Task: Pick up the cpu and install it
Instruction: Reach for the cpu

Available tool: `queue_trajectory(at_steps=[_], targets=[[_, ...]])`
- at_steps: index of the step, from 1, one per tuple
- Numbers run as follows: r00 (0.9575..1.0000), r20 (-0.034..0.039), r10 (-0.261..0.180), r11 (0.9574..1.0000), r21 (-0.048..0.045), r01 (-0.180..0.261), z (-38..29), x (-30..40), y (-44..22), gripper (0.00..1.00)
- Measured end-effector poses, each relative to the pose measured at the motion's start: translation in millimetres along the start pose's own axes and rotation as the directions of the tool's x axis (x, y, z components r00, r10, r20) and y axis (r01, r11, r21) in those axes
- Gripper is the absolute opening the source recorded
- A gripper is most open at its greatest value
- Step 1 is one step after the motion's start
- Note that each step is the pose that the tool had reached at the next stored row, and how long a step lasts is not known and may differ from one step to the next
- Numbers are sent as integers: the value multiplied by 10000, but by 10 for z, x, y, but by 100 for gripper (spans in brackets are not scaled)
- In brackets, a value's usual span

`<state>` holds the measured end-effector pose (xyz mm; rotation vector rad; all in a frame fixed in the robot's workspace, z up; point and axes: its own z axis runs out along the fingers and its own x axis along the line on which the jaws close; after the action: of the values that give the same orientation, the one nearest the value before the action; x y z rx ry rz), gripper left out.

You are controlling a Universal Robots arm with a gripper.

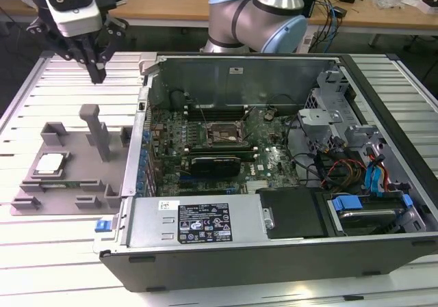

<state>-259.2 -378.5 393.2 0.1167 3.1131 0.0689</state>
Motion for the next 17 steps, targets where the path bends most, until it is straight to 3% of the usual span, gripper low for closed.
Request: queue_trajectory(at_steps=[4,10,17], targets=[[10000,0,0,10000,0,0,-1,117,14,11],[10000,1,0,10000,1,0,17,351,8,11],[10000,1,-1,10000,3,1,71,534,-8,11]])
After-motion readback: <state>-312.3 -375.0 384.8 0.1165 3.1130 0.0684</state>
